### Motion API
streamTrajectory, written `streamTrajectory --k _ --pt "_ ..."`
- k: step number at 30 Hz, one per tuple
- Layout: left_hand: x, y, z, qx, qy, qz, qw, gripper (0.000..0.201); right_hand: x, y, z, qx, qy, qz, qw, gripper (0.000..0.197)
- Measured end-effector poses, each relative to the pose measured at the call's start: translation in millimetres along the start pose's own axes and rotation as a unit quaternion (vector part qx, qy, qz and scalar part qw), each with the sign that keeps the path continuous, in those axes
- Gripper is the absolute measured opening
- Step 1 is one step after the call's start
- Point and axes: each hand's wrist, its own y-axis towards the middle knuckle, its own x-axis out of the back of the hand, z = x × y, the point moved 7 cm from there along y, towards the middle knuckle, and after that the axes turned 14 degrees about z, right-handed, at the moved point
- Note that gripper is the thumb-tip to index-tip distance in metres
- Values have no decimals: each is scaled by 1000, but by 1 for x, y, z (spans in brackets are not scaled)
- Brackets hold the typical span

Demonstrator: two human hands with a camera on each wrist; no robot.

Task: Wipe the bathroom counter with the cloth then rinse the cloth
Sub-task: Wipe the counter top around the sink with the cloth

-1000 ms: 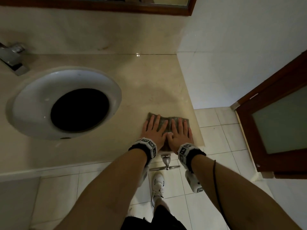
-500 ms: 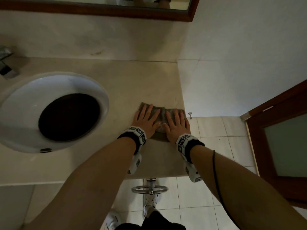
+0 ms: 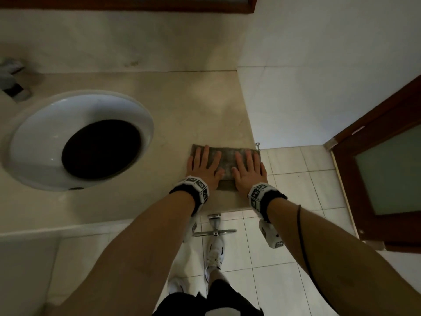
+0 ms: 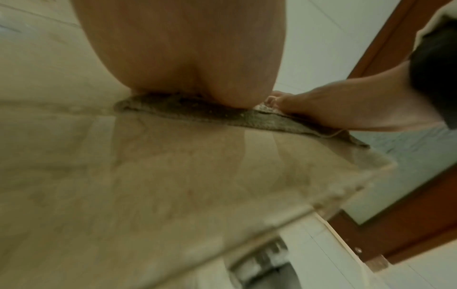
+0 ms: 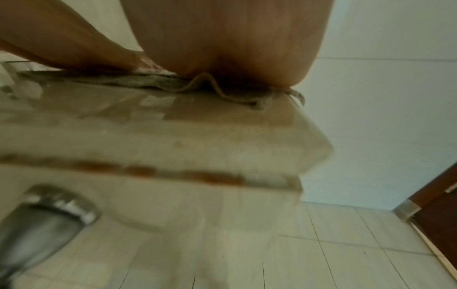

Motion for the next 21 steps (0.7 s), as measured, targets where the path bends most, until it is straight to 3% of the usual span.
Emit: streamTrajectory --k 11,21 --pt "-40 -46 -28 -64 61 24 996 61 -54 -70 -17 -59 47 -25 997 60" --pt "-13 -10 -37 -79 77 27 994 60 -29 -35 -14 -68 52 -22 996 62"
